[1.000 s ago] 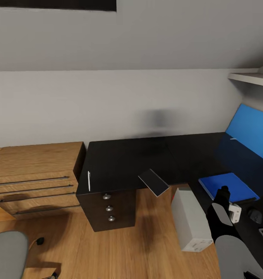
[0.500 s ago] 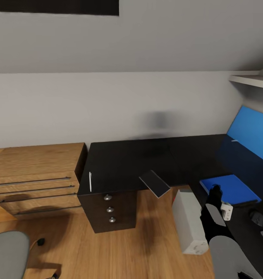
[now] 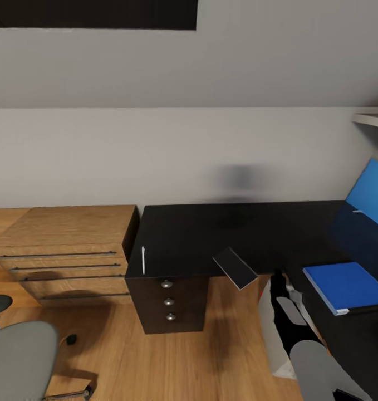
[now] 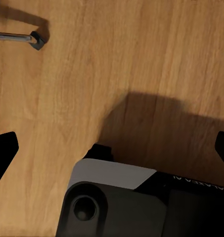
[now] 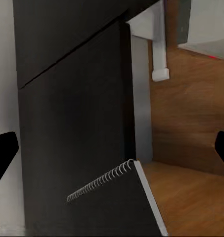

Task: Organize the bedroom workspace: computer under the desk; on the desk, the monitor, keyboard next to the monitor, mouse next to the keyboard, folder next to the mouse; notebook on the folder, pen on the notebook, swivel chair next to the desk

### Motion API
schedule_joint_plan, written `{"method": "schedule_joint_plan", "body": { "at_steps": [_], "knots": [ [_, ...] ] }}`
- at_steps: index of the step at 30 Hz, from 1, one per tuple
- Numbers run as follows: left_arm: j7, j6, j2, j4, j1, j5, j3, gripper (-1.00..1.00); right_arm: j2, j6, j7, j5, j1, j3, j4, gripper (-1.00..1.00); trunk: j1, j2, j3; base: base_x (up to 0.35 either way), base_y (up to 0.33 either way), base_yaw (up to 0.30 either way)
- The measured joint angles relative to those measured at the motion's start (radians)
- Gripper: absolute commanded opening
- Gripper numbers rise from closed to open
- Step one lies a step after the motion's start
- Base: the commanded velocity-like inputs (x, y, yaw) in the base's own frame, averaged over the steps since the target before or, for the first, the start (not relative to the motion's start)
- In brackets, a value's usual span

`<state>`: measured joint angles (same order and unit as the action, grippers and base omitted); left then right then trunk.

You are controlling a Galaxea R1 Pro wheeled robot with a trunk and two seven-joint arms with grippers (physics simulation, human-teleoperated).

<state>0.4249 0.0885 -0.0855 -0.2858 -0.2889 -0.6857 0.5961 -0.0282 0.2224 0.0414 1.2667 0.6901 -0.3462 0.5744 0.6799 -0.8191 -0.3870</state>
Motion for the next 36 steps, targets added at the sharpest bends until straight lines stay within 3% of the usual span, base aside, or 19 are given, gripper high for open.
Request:
{"method": "schedule_joint_plan", "body": {
  "at_steps": [6,8,12,15,21,30,36],
  "knots": [
    [0.000,0.001,0.000,0.000,0.000,0.001,0.000,1.00,0.002,-0.073,0.047,-0.002,0.000,0.026,-0.004,1.00,0.000,0.000,0.000,0.000,0.000,0.254],
    [0.001,0.001,-0.001,-0.001,0.000,0.001,0.000,1.00,0.002,-0.180,0.058,-0.005,0.000,0.035,-0.006,1.00,0.000,0.000,0.000,0.000,0.000,0.271],
    [0.003,0.001,0.000,-0.004,0.000,0.000,0.000,1.00,0.004,-0.243,0.058,-0.005,0.000,0.048,-0.006,1.00,0.000,0.000,0.000,0.000,0.000,0.222],
    [0.004,0.001,0.000,-0.006,0.000,-0.002,0.000,1.00,0.005,-0.254,0.054,-0.003,0.000,0.048,-0.005,1.00,0.000,0.000,0.000,0.000,0.000,0.081],
    [0.004,0.000,0.001,-0.007,0.000,-0.004,-0.002,1.00,0.028,-0.262,-0.006,-0.004,0.000,0.044,-0.003,1.00,0.023,-0.042,-0.018,0.000,0.000,0.017],
    [0.004,0.000,0.000,-0.007,0.000,-0.005,-0.002,1.00,0.033,-0.259,-0.034,-0.003,-0.001,0.044,-0.004,1.00,0.057,-0.105,-0.047,0.000,0.000,0.001],
    [0.003,0.000,0.000,-0.007,0.000,-0.005,-0.002,1.00,0.032,-0.259,-0.035,-0.003,0.000,0.044,-0.005,1.00,0.058,-0.105,-0.047,0.000,0.000,0.000]
  ]
}}
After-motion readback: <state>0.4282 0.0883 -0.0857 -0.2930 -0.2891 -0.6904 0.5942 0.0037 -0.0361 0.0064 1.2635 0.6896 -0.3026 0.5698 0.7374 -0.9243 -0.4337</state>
